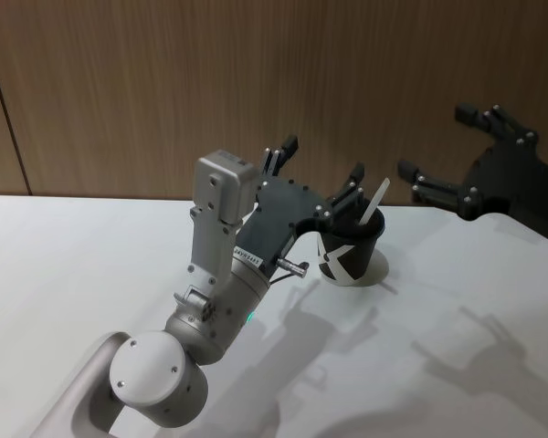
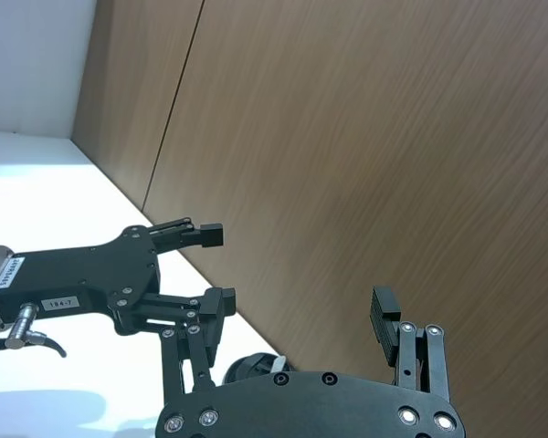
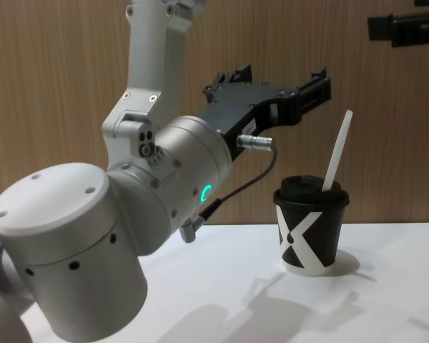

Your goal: Pick up the straw with one hand, pass it to the other hand, and insert it into the cup.

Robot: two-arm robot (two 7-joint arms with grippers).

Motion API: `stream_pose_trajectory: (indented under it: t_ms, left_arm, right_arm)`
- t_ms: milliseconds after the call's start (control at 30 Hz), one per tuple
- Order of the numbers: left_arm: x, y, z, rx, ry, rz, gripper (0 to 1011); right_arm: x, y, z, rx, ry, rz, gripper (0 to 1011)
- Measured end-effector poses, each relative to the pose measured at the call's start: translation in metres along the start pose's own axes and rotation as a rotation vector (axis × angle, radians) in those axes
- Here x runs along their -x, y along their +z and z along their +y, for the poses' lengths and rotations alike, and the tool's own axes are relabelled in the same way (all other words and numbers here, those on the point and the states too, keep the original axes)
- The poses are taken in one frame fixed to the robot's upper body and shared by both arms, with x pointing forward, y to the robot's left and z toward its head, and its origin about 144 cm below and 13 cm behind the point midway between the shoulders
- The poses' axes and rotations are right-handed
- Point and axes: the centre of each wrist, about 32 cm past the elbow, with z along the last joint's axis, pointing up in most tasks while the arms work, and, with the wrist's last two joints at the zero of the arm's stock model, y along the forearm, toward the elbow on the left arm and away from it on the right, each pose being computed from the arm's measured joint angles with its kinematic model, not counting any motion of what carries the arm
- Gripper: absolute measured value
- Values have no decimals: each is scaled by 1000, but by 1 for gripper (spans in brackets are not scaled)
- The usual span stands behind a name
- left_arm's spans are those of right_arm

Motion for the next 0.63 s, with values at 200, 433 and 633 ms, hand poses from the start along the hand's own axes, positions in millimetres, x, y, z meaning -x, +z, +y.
stream_pose_trajectory:
  t_ms: [200, 433, 633]
  left_arm:
    - [0, 0, 0, 1, 0, 0, 1003]
    - [0, 0, 0, 2, 0, 0, 1003]
    - [0, 0, 1, 2, 1, 0, 1003]
  right_arm:
    - [0, 0, 0, 1, 1, 2, 1001]
    - [0, 1, 0, 1, 2, 4, 1001]
    - [0, 1, 1, 2, 2, 5, 1001]
